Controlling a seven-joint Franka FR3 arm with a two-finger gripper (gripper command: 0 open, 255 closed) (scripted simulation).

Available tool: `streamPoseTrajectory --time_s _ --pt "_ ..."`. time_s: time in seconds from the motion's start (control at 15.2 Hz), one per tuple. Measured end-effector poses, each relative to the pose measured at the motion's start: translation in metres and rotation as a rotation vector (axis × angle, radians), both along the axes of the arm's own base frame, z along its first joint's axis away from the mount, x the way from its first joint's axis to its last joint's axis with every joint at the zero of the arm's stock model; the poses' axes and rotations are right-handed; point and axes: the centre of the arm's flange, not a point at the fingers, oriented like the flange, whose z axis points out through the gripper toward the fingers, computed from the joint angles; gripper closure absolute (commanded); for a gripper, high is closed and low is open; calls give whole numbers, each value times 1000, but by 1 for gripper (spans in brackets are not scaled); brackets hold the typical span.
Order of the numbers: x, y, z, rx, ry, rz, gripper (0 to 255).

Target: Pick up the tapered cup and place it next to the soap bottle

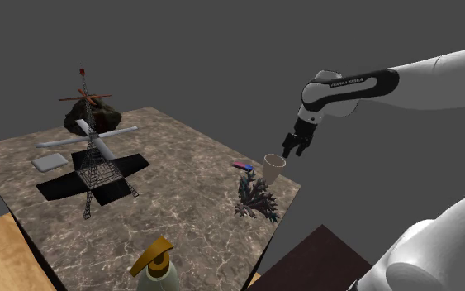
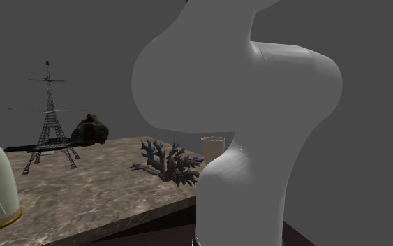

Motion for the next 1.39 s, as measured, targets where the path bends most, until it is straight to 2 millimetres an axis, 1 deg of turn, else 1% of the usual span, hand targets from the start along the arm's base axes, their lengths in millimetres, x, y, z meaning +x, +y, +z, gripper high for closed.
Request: streamPoseTrajectory --time_s 0.07,0.2,0.33,0.46,0.53,0.66,0.73,0.79,0.99,1.06,1.12,1.19,1.25,1.39 --pt "7 -6 -7 1 1 3 0" --pt "22 -28 -23 1 2 8 0" --pt "37 -40 -39 2 4 14 0" --pt "54 -60 -50 3 6 20 0" --pt "65 -66 -57 4 6 23 0" --pt "79 -82 -71 6 4 29 0" --pt "83 -80 -65 37 27 11 0" --pt "82 -78 -62 66 64 1 0" --pt "83 -78 -59 105 88 -10 0" --pt "85 -77 -55 126 107 -21 0" --pt "81 -78 -56 135 112 -5 0" --pt "78 -79 -81 120 112 24 0" --pt "83 -80 -87 94 79 24 0" --pt "86 -77 -86 94 69 2 0"
